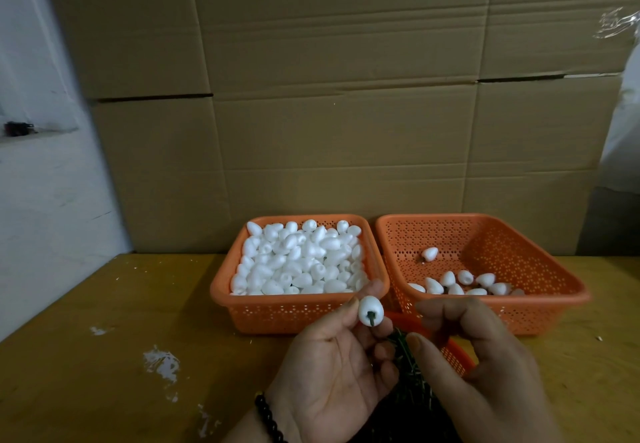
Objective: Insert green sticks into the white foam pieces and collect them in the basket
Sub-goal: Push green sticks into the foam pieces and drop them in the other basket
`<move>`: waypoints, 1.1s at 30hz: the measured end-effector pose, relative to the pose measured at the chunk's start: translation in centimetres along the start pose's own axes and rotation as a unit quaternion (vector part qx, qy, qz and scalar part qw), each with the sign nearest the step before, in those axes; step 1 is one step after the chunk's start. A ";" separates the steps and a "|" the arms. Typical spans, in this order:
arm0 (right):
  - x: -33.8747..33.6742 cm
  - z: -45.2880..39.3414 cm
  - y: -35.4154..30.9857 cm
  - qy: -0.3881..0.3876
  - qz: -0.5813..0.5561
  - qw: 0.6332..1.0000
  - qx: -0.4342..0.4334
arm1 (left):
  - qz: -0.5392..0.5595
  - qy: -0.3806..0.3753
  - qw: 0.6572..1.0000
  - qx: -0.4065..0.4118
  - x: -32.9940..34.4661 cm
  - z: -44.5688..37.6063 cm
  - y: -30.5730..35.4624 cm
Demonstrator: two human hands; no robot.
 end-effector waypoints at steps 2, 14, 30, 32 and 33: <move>0.0 0.1 0.1 -0.002 -0.001 1.000 0.001 | -0.018 0.001 1.000 0.008 0.0 0.0 0.0; -0.1 0.1 0.3 -0.004 0.017 1.000 0.000 | -0.119 0.031 0.988 0.093 -0.7 -0.6 -0.2; 0.5 -0.2 0.8 -0.082 -0.024 0.990 0.116 | -0.606 0.228 0.584 0.489 0.3 1.5 0.5; 0.7 -0.1 0.8 -0.110 -0.029 0.984 0.138 | -0.630 0.232 0.517 0.532 0.7 1.7 0.5; 0.7 -0.1 0.8 -0.121 -0.029 0.982 0.141 | -0.639 0.235 0.493 0.543 0.8 1.7 0.5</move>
Point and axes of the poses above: each hand's wrist, its own z-axis away from the middle knuckle, its own x-axis out of the palm, y = z × x, the point moved 4 cm from there along -z, towards the middle knuckle, and after that the axes turned 8 degrees about -z, right-handed, at the moved point
